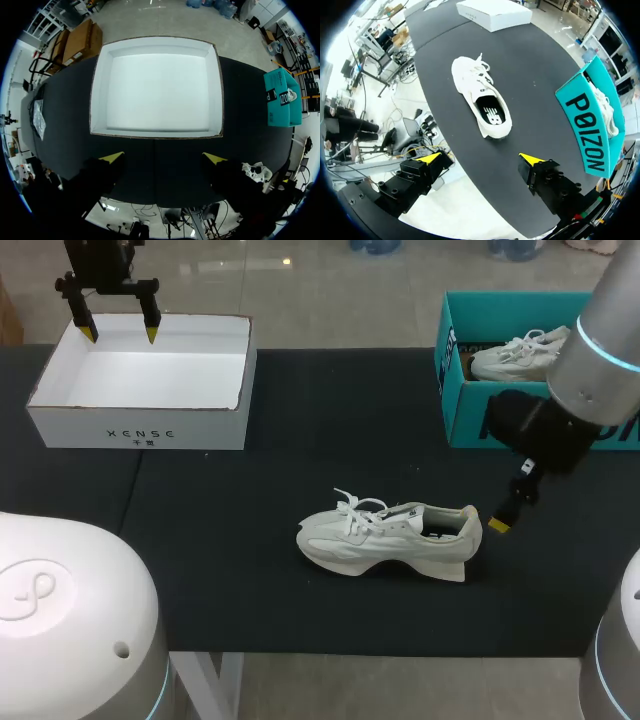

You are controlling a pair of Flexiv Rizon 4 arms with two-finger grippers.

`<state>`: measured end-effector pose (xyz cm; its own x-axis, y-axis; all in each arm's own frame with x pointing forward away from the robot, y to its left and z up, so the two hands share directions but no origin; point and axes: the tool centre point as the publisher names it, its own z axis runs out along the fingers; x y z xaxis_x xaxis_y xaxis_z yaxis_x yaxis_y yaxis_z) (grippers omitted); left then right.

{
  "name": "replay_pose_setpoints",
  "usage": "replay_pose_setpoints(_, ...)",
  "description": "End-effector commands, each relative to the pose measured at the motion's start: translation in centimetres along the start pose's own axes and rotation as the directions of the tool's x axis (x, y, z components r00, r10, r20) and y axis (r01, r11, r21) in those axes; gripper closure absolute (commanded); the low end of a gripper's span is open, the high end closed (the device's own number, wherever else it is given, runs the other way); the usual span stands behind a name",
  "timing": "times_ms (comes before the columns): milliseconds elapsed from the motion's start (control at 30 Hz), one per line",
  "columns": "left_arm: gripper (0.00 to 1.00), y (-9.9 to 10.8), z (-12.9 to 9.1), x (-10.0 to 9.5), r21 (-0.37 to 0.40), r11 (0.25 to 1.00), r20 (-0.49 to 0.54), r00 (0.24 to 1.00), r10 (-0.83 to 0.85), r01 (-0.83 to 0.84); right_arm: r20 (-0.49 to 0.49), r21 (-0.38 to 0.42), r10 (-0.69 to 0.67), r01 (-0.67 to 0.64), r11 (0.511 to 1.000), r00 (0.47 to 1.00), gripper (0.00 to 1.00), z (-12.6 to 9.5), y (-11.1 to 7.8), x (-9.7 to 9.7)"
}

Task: Take the shoe out of the shoebox, open the shoe tongue, remove and reinsert the insole, then place the shoe into the shoebox

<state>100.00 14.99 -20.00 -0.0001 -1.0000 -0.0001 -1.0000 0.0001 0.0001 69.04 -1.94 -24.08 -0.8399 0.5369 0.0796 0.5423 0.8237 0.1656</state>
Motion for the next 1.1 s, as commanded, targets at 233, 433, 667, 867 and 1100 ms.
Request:
replay_pose_setpoints(233,0.00,0.00,0.00,0.00,0.000,1.000,0.000,1.000,0.000,0.000,0.068,-0.052,-0.486,0.489,0.871,0.872,0.00,0.22,-2.11,0.23)
replay_pose_setpoints(433,0.00,0.00,0.00,0.00,0.000,1.000,0.000,1.000,0.000,0.000,0.014,-0.064,-0.450,0.450,0.891,0.893,0.00,0.30,-1.93,-0.07)
replay_pose_setpoints(667,0.00,0.00,0.00,0.00,0.000,1.000,0.000,1.000,0.000,0.000,0.014,-0.064,-0.450,0.450,0.891,0.893,0.00,0.30,-1.93,-0.07)
replay_pose_setpoints(867,0.00,0.00,0.00,0.00,0.000,1.000,0.000,1.000,0.000,0.000,0.014,-0.064,-0.450,0.450,0.891,0.893,0.00,0.30,-1.93,-0.07)
replay_pose_setpoints(1100,0.00,0.00,0.00,0.00,0.000,1.000,0.000,1.000,0.000,0.000,0.014,-0.064,-0.450,0.450,0.891,0.893,0.00,0.30,-1.93,-0.07)
